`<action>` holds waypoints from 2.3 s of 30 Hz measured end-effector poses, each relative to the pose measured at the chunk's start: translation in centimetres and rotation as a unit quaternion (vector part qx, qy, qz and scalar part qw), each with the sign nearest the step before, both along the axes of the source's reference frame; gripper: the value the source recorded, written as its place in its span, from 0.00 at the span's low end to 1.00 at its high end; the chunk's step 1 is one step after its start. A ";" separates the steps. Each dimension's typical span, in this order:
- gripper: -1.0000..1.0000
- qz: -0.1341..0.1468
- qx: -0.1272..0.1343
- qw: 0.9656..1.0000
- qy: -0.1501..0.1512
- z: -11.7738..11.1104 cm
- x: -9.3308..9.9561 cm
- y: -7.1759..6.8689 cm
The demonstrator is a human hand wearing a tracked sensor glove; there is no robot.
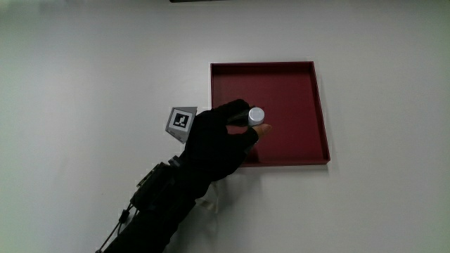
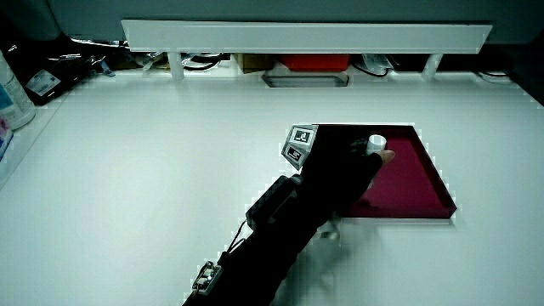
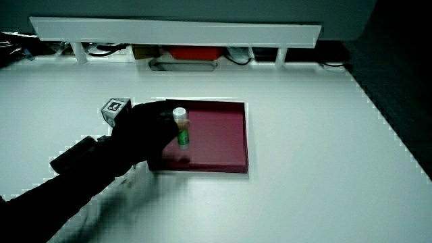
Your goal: Place glue stick
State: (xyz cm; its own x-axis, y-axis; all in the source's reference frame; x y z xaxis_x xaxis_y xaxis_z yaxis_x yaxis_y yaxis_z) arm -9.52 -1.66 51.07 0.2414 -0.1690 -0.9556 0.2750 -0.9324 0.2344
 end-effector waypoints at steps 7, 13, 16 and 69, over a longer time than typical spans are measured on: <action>0.50 0.016 -0.012 0.999 -0.029 1.5 0.3 0.3; 0.50 0.023 -0.021 0.999 -0.041 2.5 0.3 0.7; 0.50 0.025 -0.017 0.999 -0.036 2.6 0.6 0.7; 0.00 0.204 -0.039 0.977 -0.056 -5.1 -2.9 0.0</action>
